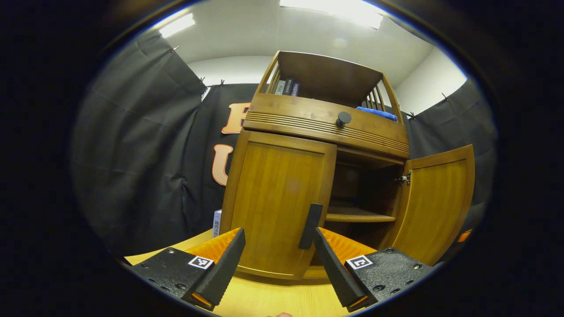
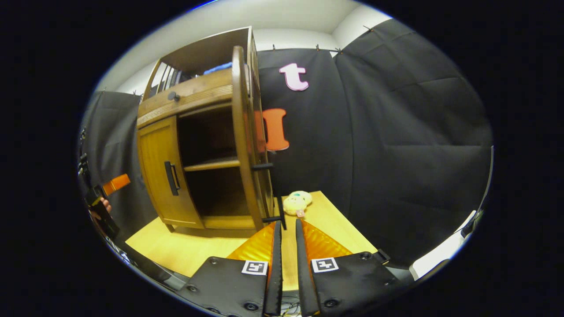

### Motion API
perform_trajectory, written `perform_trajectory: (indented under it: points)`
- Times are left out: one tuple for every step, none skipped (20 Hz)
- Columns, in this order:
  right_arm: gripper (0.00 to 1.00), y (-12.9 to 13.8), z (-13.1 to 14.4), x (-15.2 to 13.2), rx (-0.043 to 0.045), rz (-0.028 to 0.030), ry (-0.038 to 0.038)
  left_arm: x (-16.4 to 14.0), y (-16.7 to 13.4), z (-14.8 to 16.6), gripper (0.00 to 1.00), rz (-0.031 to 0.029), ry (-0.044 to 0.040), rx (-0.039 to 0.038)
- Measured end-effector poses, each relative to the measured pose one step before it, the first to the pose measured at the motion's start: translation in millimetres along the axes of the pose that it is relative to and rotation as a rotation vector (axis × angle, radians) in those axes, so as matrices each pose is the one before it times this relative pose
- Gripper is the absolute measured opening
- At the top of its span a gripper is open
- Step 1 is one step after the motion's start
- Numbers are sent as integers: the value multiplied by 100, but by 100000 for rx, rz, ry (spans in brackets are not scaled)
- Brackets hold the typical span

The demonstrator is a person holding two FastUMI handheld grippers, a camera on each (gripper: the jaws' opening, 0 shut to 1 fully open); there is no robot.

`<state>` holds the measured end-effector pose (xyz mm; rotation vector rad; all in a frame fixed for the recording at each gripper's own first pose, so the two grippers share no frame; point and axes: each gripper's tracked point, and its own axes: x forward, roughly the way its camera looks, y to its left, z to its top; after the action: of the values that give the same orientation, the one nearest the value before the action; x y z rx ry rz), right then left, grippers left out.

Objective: Open the right door of the double-door shoe cabinet with the right hand, and open the left door with the left hand.

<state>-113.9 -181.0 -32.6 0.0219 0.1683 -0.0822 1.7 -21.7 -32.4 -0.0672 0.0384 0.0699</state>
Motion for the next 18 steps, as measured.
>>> perform_trajectory:
  points:
    - [23, 933, 932, -581, -383, -10, -1844, 238, -492, -177, 91, -1140, 1008, -177]
    - [23, 1133, 776, -267, -581, 683, -1783, 327, -474, -103, 95, -1333, 612, -562]
    - [23, 972, 584, -24, -1206, 715, -1339, 481, -536, -35, 92, -1287, 492, -818]
    - [23, 715, 938, 288, -1341, 1233, -1130, 629, -455, -234, 91, -1311, 576, -773]
    - [30, 1087, 285, 289, -1178, 1718, -774, 735, -479, -503, 91, -1509, 993, -222]
    - [37, 1106, 195, 322, -1300, 2304, -402, 733, -324, -381, 92, -759, 884, 574]
    - [44, 701, 229, 361, -1223, 1036, -423, 695, -100, -319, 92, -540, 437, 697]
    - [51, 665, 341, 298, -292, 569, -1209, 868, -124, -310, 91, -361, 128, 575]
    - [58, 207, 318, 218, 674, -499, -1247, 916, -121, -363, 91, -191, 587, 639]
    - [65, 59, 13, 509, 982, -40, -470, 996, -85, -398, 91, -194, 821, 675]
    - [72, 488, -621, 472, 847, 224, 1155, 815, -41, -232, 91, -244, 604, 615]
    - [79, 276, -718, 431, 322, 89, 1734, 871, -9, -401, 91, -104, 426, 661]
    - [86, 290, -410, 436, 436, 359, 982, 806, 12, -198, 91, -131, -3, 696]
    - [93, 314, -44, 260, 1460, 524, 105, 396, -235, -747, 92, -197, 308, 850]
    - [100, 347, -134, 121, 1781, 827, 287, 490, -229, -449, 91, -339, 657, 992]
    - [100, 374, -264, 177, 1529, 683, 335, 407, -68, -322, 91, -615, 850, 950]
    - [100, 134, -187, 187, 1304, 306, -107, 333, 37, -182, 92, -142, 579, 908]
    - [100, 86, -40, 240, 1247, 40, -22, 307, 128, -116, 92, 544, 893, 77]
